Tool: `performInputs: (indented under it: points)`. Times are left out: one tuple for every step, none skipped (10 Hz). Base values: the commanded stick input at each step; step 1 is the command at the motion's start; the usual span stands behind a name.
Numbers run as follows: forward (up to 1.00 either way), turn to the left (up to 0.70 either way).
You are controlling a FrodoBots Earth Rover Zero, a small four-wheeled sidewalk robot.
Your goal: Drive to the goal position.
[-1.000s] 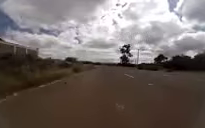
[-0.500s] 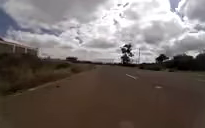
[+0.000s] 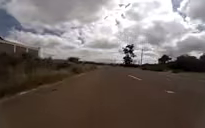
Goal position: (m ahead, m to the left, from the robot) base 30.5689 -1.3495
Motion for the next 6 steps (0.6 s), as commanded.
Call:
performInputs:
  points:
    - [0.85, 0.0]
    - [0.85, 0.0]
    - [0.85, 0.09]
    - [0.85, 0.27]
    - [0.85, 0.33]
    - [0.85, 0.15]
